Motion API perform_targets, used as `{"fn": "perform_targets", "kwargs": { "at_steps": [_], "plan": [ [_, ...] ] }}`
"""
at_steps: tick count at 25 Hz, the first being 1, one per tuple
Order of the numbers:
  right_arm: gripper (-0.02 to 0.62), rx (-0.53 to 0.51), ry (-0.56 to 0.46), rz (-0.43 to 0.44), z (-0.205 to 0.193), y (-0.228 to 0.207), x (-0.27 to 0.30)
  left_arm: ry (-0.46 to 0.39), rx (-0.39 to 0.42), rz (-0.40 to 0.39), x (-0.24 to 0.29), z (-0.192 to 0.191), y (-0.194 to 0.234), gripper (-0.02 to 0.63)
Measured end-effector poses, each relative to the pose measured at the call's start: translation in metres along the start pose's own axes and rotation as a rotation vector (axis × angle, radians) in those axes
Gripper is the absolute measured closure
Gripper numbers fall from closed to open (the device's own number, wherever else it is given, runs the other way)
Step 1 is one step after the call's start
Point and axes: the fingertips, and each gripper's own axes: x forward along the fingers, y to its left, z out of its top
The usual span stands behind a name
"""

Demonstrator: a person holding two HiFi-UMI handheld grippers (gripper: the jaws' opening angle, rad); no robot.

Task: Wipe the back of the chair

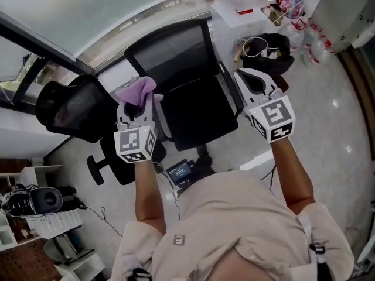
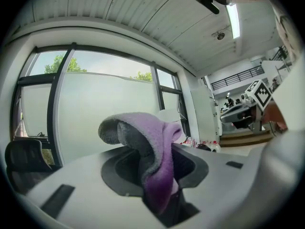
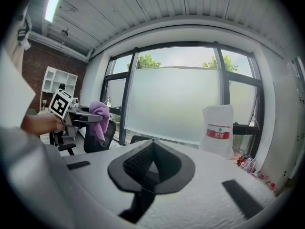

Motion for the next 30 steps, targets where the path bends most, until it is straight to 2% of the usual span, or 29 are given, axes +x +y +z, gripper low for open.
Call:
{"fn": "perform_targets", "kwargs": {
  "at_steps": [6, 16, 22, 30],
  "plan": [
    [0.600, -0.012, 0.016, 0.016, 0.001, -0.007, 0.057, 0.026, -0.019, 0.011, 0.045, -0.017, 0.036, 0.463],
    [0.600, 0.028, 0.086, -0.009, -0.034, -0.034, 0.127, 0.086, -0.031, 0.054, 0.114, -0.071, 0.088, 0.464],
    [0.600, 0.041, 0.135, -0.028, -0.062, -0.042, 0.177, 0.139, -0.048, 0.073, 0.164, -0.127, 0.129, 0.465],
    [0.600, 0.067, 0.226, -0.033, -0.121, -0.040, 0.236, 0.237, -0.051, 0.117, 0.235, -0.227, 0.175, 0.464]
  ]
}}
